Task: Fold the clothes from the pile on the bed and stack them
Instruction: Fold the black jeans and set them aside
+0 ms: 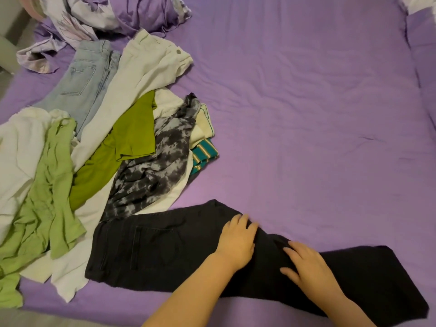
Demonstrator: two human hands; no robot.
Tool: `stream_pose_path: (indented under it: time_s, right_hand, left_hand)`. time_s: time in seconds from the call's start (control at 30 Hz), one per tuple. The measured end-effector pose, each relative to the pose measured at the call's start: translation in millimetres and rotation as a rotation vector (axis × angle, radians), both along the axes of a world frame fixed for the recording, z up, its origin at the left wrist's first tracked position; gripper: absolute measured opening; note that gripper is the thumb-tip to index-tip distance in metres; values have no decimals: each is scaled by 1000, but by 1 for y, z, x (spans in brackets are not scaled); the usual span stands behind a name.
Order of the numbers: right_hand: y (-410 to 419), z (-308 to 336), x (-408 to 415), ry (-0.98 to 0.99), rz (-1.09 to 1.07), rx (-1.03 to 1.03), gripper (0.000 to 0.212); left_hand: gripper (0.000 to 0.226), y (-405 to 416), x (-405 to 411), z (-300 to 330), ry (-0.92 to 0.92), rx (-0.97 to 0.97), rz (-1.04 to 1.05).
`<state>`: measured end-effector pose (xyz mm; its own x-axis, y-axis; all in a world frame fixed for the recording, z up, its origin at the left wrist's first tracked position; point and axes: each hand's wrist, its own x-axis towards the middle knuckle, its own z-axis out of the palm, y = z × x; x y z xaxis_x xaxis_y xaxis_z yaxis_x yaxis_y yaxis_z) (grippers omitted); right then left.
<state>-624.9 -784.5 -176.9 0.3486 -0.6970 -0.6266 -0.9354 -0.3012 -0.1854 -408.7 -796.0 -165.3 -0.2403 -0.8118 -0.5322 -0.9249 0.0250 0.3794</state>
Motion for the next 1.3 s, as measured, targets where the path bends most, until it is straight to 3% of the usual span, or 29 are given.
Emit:
stream_pose_path:
  time_s: [0.1,0.2,0.3,0.43,0.6,0.7,0.8,0.87,0.97,1.07,1.13,1.2,1.3]
  right_hand:
    - [-8,3,-28,-1,27,-86,49]
    - [-22,7,-69,110,43,-22,50]
    - [-36,9,-106,62,-9,73,49]
    - [-47,12,-132,-113,-80,75,11]
    - [-52,11,-149,-109,-115,-30,12]
    - [-55,14,-159,-284,-299,-6,11]
    - [-63,36,-153,-655,-713,116,8]
    - [-67,53,-132,-903,-926,209,8]
    - [-68,71,-77,-1196,-1120,317,10]
    - [-63,80,-5,-1421,-1307,443,7]
    - [-57,83,45,-1512,-1413,555,5]
    - [-49,85,92,-1557,-1473,656,3]
    - [-38,86,135,-1509,-1397,689,13]
  left_hand:
    - [57,-8,-29,0,-82,-28,-268]
    - [51,-13,-49,-1,-180,45,-425]
    - [45,-16,-57,-2,-224,48,-425]
    - [26,-19,-61,3,-171,26,-419]
    - [20,-21,-63,4,-135,51,-394]
    - [10,-31,-62,9,-2,128,-231]
    - [11,-38,-49,17,143,217,8]
    - [11,-38,-38,22,219,139,147]
    - [1,-32,-21,40,446,156,548]
    - [27,-22,-5,66,813,398,885]
    - [57,-13,7,80,983,424,938]
    - [74,-2,20,90,1025,370,926]
    - [59,13,43,93,869,176,872]
